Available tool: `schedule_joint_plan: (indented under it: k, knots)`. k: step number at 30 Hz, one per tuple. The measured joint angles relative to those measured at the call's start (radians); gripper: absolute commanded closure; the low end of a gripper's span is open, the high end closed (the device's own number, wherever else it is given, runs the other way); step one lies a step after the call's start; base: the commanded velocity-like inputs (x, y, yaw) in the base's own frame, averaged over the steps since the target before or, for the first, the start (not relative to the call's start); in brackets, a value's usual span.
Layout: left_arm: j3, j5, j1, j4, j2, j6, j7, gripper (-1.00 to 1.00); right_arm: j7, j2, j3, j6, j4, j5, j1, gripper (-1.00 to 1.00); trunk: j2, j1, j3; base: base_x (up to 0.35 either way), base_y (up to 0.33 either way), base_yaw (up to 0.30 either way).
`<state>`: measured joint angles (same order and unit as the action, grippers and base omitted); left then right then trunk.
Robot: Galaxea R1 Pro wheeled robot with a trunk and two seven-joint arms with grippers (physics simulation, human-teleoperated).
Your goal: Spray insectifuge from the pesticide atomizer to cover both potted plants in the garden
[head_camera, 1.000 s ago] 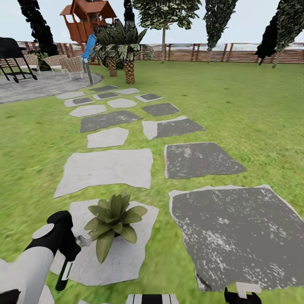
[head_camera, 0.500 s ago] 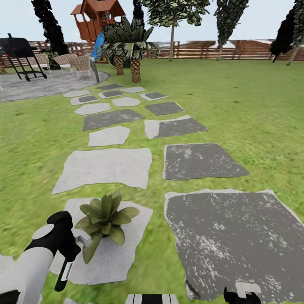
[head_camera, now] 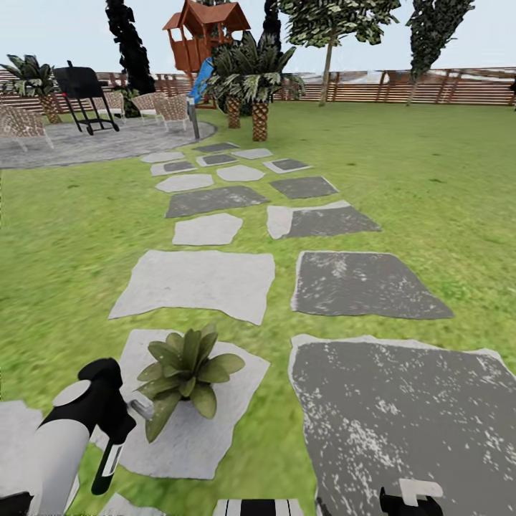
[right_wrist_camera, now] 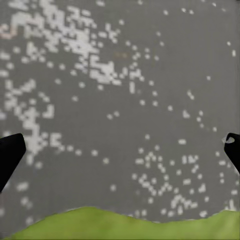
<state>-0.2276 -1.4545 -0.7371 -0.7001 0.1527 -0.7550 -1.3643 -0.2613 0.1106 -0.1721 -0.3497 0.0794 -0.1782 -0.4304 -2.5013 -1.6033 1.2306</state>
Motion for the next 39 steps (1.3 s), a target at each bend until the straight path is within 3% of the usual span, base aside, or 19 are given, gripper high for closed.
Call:
schedule_joint_plan:
  k: [10,39]
  knots:
    - [0.001,0.002,-0.010,0.000,-0.007,-0.002,-0.001,1.00,0.000,0.000,0.001,0.000,0.000,0.000,0.000,-1.00,0.000,0.000,0.000,0.146,-0.102,0.051]
    - [0.002,0.003,-0.010,0.000,-0.006,-0.033,0.000,1.00,-0.001,0.000,0.001,0.000,0.000,0.000,0.000,-1.00,0.000,0.000,0.000,0.049,-0.261,0.275]
